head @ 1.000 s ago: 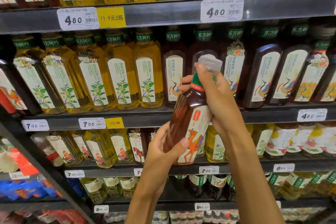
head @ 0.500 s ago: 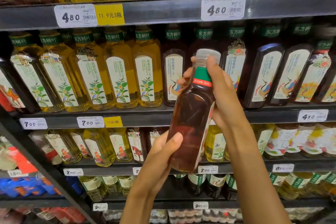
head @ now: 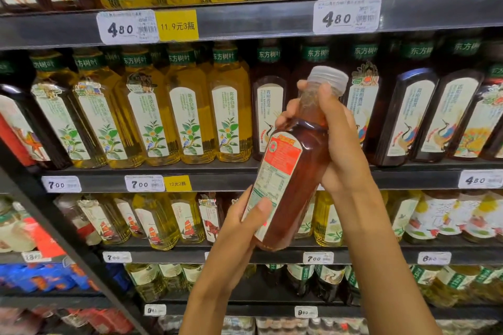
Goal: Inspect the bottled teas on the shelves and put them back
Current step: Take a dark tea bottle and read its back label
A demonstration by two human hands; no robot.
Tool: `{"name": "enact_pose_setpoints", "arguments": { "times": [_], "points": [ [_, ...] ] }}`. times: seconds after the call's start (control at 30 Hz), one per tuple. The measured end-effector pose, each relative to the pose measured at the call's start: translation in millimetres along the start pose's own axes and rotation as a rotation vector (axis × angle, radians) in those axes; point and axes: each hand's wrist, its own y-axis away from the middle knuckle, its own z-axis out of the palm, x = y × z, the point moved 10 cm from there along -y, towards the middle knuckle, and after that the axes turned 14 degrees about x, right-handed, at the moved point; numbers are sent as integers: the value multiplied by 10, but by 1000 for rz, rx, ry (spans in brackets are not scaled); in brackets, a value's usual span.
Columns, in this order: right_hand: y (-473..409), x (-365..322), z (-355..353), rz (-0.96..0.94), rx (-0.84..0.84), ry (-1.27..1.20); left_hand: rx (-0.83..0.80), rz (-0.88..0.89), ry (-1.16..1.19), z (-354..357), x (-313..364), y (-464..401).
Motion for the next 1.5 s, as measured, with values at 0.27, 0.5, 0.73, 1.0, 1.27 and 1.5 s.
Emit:
{"name": "enact_pose_setpoints", "arguments": {
  "times": [0.27, 0.5, 0.73, 1.0, 1.27, 1.5],
  "points": [
    [38, -97, 49, -74, 40, 121, 147, 302, -84, -45, 388, 66],
    [184, -88, 27, -102, 62, 73, 407, 730, -395, -212, 697, 134],
    [427, -260, 163, -239, -221, 16, 381, 754, -472, -233, 602, -11],
    [694, -315, 325, -317, -476, 283, 348, 692, -408, -173, 633, -111],
    [399, -248, 177, -204, -202, 265, 7, 412, -213, -24, 339, -95],
    [298, -77, 242, 14, -247, 147, -154, 50, -159, 74, -155, 70]
  ]
}}
